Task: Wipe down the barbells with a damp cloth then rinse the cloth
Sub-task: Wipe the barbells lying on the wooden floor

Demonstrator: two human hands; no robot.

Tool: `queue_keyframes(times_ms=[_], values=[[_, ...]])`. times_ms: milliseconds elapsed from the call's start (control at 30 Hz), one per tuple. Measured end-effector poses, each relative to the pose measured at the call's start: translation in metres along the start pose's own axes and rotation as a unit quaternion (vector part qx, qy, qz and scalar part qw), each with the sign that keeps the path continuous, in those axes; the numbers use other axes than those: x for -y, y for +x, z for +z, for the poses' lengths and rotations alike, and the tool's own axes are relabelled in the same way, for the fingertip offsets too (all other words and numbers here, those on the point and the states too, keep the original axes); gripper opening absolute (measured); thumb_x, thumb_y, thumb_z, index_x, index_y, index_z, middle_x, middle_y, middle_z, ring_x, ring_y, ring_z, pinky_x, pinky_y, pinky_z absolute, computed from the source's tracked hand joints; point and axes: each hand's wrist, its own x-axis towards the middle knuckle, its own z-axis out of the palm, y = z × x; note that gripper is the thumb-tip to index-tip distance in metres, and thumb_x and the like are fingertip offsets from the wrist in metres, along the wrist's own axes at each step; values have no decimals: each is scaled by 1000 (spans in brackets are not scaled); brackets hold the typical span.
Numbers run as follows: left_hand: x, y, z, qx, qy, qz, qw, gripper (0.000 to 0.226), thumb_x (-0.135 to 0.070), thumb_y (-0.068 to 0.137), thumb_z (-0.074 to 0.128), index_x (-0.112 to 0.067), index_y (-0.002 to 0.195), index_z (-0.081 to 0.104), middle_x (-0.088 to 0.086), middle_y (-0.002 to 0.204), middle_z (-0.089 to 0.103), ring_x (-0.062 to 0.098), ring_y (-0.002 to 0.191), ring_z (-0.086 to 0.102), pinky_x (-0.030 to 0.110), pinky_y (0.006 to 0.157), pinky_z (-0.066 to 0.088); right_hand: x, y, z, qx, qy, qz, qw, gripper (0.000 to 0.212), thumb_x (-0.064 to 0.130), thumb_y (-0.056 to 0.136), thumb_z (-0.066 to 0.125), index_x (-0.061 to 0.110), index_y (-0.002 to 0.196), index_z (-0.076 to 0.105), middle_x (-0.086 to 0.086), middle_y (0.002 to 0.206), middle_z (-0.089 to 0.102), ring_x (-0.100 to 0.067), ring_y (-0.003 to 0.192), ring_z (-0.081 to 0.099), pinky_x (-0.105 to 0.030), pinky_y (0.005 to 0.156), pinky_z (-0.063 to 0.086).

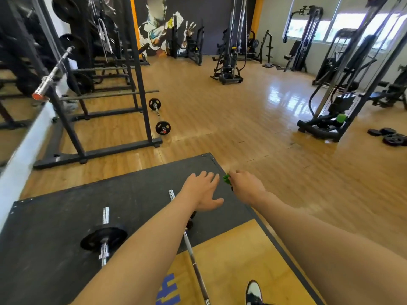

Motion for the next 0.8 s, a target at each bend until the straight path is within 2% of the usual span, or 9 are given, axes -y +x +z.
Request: queue_keyframes(times_ms=[100, 267, 400, 467, 633, 800], values=[[16, 33, 8, 17, 10, -11, 1000, 89, -68, 96, 27, -11, 160, 7, 12, 160, 27, 30, 147, 26, 47, 107, 36, -10, 38, 10, 3, 17, -8, 1000, 11, 14, 104, 44, 11, 112, 50, -9, 102, 55, -28, 83, 50, -37, 67, 41], [54, 119, 9, 46, 21, -47, 998, 85, -65, 98, 24, -12, 161, 5, 12, 164, 22, 30, 150, 21, 48, 112, 35, -51, 129, 12, 9, 49, -18, 999, 19, 16, 106, 42, 10, 121, 51, -12, 115, 58, -34, 101, 59, -41, 75, 50], [89, 216, -1, 26, 12, -83, 996, 80, -61, 99, 29, -11, 160, 14, 10, 157, 35, 28, 141, 36, 44, 102, 43, -99, 220, 0, -1, 62, -23, 998, 23, 15, 108, 38, 8, 125, 51, -12, 119, 59, -33, 106, 58, -36, 68, 38], [106, 264, -4, 21, 1, -99, 995, 79, -61, 99, 31, -11, 158, 18, 10, 154, 39, 28, 138, 39, 43, 101, 44, -126, 269, -7, 4, 66, -30, 997, 23, 15, 108, 39, 8, 125, 53, -14, 117, 61, -35, 105, 60, -36, 68, 38], [143, 350, -16, 18, 6, -122, 992, 79, -64, 98, 29, -11, 157, 21, 10, 152, 41, 28, 137, 39, 44, 101, 43, -173, 370, -28, 3, 67, -43, 997, 17, 10, 102, 42, 7, 113, 55, -16, 106, 64, -34, 87, 59, -37, 62, 40], [177, 413, -24, 38, -1, -152, 988, 78, -66, 98, 28, -14, 157, 22, 9, 151, 41, 28, 139, 38, 46, 102, 41, -183, 445, -37, 1, 93, -59, 994, 19, 17, 106, 39, 7, 115, 54, -17, 108, 63, -37, 94, 61, -38, 67, 42]])
